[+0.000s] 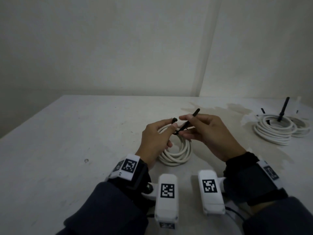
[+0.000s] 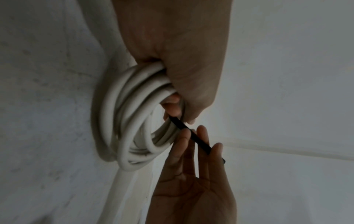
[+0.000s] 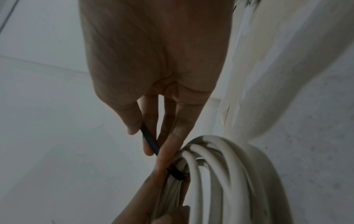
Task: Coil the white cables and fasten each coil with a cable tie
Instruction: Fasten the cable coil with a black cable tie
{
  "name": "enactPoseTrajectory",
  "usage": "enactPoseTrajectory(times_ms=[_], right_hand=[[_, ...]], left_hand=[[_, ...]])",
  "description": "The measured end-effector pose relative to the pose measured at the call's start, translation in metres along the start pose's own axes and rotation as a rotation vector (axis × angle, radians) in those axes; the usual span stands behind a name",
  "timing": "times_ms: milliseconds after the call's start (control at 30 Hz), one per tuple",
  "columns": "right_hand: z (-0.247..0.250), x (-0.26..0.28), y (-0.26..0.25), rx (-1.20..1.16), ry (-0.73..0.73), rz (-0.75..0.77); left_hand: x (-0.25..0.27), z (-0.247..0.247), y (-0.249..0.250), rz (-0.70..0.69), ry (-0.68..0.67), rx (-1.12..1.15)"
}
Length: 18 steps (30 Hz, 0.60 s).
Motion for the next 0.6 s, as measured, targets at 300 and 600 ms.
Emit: enactPoseTrajectory(times_ms=[300, 600], right_hand=[[0.0036, 0.0036, -0.0061, 0.079, 0.186, 0.211], [0.0006, 0.0013, -0.0026, 0.197, 0.149, 0.127]], left_hand=[[0.0011, -0.0082, 0.0050, -0.061, -0.010, 0.034], [-0.0004, -0.0056, 0.0006, -0.045, 0.063, 0.014]])
Point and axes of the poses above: each hand's wrist, its own x-axis away from the middle knuckle, its own z-axis out of the back of the hand, y = z × x, the point moved 2 cm from there along -x, towards the middle knuckle, and after that the axes turned 11 degrees about -z, right-handed, at the moved point
